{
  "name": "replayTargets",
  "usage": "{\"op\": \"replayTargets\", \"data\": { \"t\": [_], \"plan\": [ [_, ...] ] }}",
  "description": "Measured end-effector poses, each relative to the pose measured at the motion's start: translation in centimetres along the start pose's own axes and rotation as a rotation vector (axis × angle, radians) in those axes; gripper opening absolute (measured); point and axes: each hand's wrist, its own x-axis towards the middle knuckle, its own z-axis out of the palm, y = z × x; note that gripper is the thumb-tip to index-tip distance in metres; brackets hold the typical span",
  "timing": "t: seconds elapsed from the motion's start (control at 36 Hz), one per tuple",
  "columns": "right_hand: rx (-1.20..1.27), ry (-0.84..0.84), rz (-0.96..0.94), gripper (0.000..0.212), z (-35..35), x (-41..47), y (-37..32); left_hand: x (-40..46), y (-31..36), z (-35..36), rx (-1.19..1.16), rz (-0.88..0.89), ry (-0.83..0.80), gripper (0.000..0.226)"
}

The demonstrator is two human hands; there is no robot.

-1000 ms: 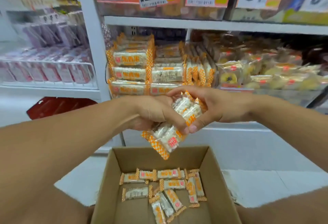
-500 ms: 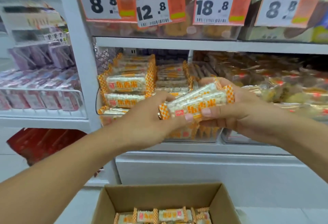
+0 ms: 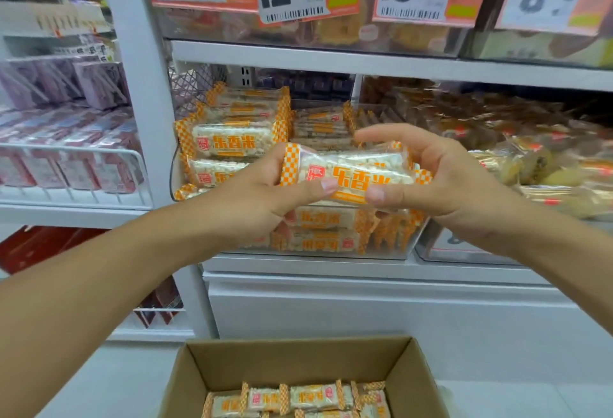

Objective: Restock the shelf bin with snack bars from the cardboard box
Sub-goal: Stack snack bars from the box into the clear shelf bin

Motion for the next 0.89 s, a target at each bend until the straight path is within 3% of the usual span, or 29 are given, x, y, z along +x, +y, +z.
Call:
{"op": "replayTargets", "data": {
  "t": [0.08, 0.22, 0.31, 0.39, 0.53, 0.69, 0.81, 0.89],
  "plan": [
    [0.011, -0.054, -0.005, 0.057, -0.2, 0.1, -0.2, 0.0, 0.1, -0.4, 0.050, 0.018, 0.002, 0.063],
    [0.119, 0.027, -0.013, 0.048, 0.1, 0.9, 0.2, 0.1, 0.3, -0.1, 0.119, 0.087, 0.112, 0.066],
    [0.222, 0.153, -0.017, 0.047, -0.2, 2.1, 0.8, 0.1, 0.4, -1.1, 0.416, 0.252, 0.351, 0.078],
    [0.194, 0.270, -0.026, 0.046, -0.8, 3.7, 1.3, 0.8, 0.1, -3.1, 0.833, 0.484, 0.551, 0.062],
    [0.027, 0.399, 0.065, 0.049, -1.1, 8.6, 3.1, 2.8, -2.0, -5.7, 1.241, 0.409, 0.489, 0.059],
    [-0.081, 0.422, 0.136, 0.062, -1.7, 15.9, 5.3, 3.5, -3.1, -6.1, 1.291, 0.296, 0.442, 0.046],
    [-0.353, 0.298, 0.160, 0.092, -2.1, 19.2, 5.5, 3.8, -3.5, -6.4, 1.303, 0.299, 0.437, 0.042],
    [-0.578, 0.150, 0.097, 0.082, -2.3, 20.3, 5.2, 4.0, -3.8, -6.6, 1.298, 0.328, 0.449, 0.040]
  ]
}}
